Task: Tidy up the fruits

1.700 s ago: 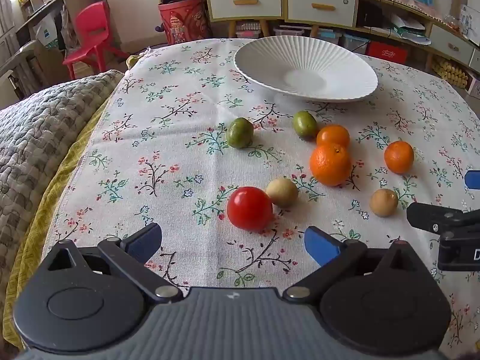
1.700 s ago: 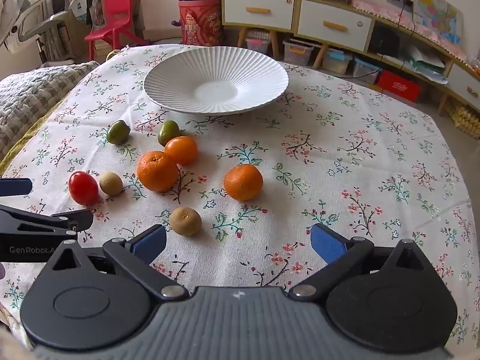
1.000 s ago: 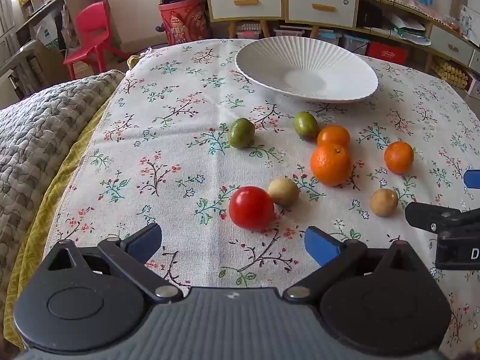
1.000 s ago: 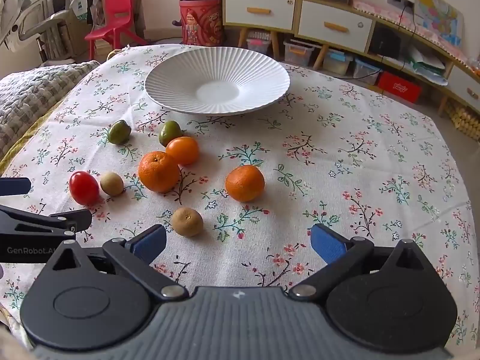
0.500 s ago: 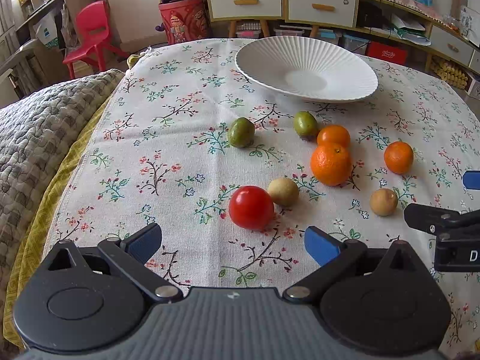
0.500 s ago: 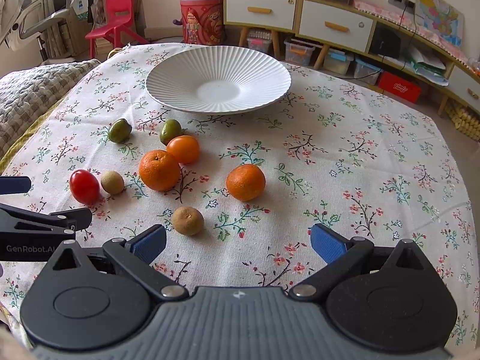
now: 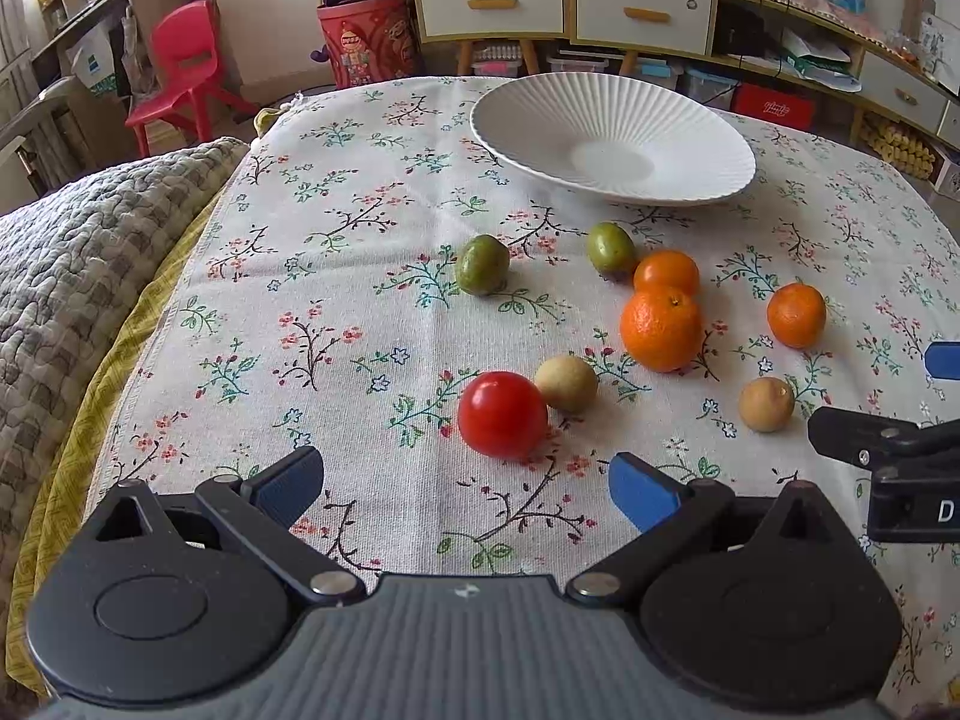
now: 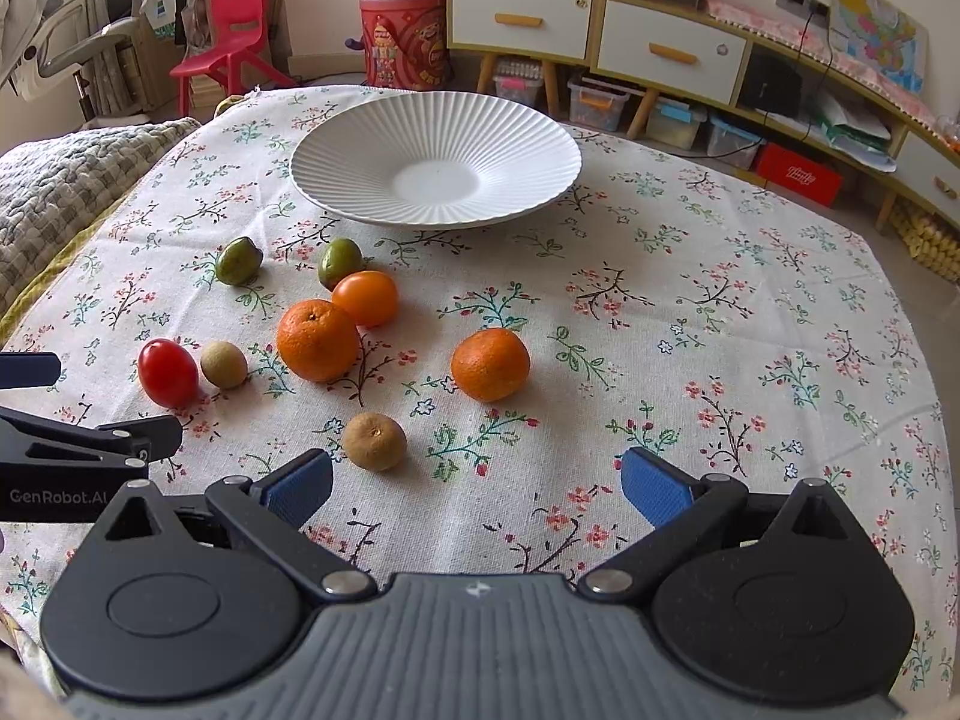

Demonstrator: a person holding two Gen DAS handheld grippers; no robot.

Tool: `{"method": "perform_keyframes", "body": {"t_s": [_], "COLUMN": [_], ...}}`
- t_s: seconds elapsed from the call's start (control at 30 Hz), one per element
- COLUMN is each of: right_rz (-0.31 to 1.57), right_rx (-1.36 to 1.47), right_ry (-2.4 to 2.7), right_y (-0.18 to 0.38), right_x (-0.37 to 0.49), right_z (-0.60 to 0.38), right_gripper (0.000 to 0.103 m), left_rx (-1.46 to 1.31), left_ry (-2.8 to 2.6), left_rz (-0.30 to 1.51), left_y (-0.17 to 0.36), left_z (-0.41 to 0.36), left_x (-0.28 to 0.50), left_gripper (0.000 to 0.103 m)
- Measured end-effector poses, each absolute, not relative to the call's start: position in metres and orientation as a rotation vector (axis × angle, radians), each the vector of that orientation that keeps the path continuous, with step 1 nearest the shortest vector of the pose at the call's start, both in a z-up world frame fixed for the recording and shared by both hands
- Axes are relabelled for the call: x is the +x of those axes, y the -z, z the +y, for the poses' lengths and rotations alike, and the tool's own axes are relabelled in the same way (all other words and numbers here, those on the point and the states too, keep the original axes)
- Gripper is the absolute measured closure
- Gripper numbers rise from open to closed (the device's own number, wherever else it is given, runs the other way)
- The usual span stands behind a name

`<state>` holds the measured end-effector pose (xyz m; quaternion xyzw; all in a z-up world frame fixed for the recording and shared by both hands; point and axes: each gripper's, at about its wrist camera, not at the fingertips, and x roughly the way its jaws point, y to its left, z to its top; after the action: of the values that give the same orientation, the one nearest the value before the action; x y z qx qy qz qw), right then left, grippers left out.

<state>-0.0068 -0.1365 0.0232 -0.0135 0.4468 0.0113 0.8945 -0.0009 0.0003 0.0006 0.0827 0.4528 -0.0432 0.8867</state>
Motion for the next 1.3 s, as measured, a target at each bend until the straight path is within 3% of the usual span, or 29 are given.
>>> {"method": "perform_keyframes", "body": {"t_s": [1.3], "right_rz": [0.924], "right_rx": [-0.030], "right_ry": [-0.015], "right_y": [-0.0230], "right_x": [-0.0075], "right_z": [-0.1377], "right_gripper": [0.000], "left_rx": [0.163], "left_ry": [0.103], "left_rz": [0.939], "left_y": [-0.0028], "left_z": [0.0014], "left_x": [-0.0020], "left_gripper": [0.011]}}
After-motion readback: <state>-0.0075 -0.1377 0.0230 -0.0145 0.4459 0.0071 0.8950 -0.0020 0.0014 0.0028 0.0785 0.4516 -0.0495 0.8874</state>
